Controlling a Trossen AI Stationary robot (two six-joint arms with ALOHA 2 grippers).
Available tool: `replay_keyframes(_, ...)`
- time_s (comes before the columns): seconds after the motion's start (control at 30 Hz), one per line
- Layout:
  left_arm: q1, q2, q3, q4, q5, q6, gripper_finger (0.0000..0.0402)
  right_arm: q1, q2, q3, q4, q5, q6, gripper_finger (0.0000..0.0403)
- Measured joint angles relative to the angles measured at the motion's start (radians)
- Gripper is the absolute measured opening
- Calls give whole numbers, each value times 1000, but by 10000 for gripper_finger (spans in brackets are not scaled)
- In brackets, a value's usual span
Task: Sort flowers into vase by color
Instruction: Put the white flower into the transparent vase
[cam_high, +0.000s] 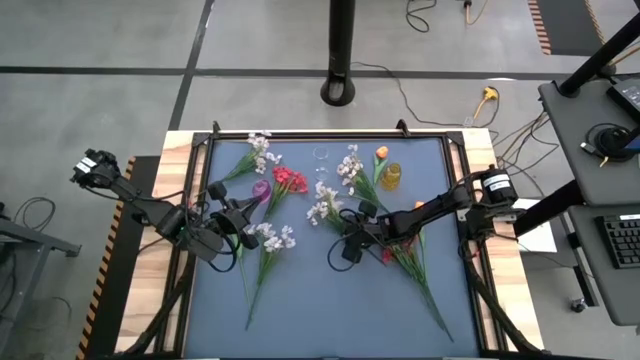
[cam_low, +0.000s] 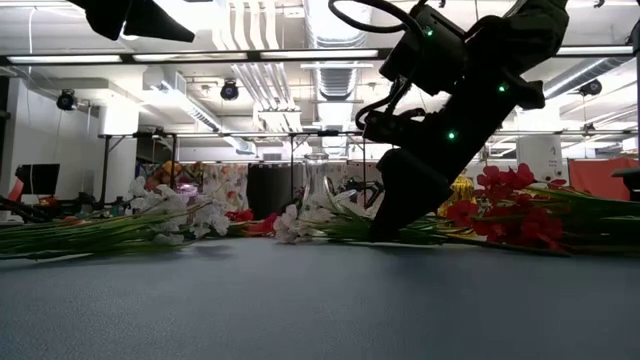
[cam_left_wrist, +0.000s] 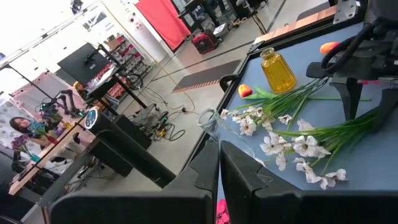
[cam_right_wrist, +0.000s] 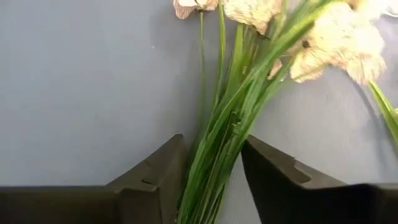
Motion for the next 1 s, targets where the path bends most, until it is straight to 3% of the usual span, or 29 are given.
replay_keyframes(0.47, 0, 0, 0, 29, -2, 11, 0, 0, -17, 0, 11, 1, 4, 27)
replay_keyframes(0.8, 0, 0, 0, 58, -2, 8, 0, 0, -145, 0, 34, -5, -7, 20)
replay_keyframes(1.0, 0, 0, 0, 107, 0, 19, 0, -28, -209, 0, 240, 2, -129, 19)
